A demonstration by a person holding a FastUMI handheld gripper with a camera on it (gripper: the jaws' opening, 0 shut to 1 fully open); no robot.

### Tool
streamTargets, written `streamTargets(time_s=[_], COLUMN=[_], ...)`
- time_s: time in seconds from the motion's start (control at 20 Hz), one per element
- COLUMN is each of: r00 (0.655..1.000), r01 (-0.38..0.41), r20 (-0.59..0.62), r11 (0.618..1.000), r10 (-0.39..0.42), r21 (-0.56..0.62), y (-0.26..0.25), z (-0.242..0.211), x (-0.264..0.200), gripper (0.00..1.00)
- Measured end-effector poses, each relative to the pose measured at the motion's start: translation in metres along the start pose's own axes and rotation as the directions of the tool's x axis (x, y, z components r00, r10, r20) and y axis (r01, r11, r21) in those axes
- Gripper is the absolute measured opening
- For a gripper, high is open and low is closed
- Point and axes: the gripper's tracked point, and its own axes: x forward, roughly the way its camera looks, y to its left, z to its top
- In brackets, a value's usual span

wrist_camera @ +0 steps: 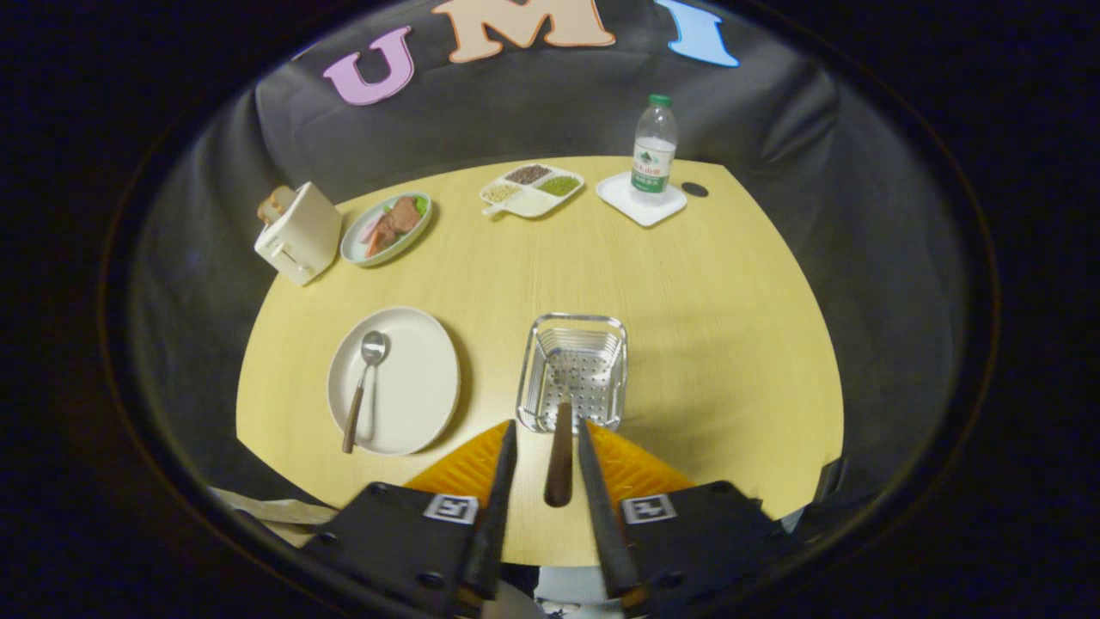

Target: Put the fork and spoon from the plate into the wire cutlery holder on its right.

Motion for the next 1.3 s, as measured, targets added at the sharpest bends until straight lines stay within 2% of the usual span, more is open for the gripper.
streamTargets(time_s=[0.25, 0.45, 0.65, 0.95, 1.3], r00=[0.975, 0.930, 0.903, 0.890, 0.910], r01=[-0.005, -0.020, -0.068, -0.127, -0.150], r20=[0.221, 0.363, 0.410, 0.415, 0.355], r11=[1.000, 0.995, 0.985, 0.977, 0.969], r10=[0.010, 0.055, 0.128, 0.188, 0.213], r21=[-0.021, -0.099, -0.158, -0.170, -0.198], y=[0.025, 0.057, 0.101, 0.148, 0.180], z=[0.034, 0.051, 0.050, 0.043, 0.028], x=[-0.011, -0.014, -0.010, 0.009, 0.044], gripper=[1.00, 1.00, 1.00, 1.00, 1.00])
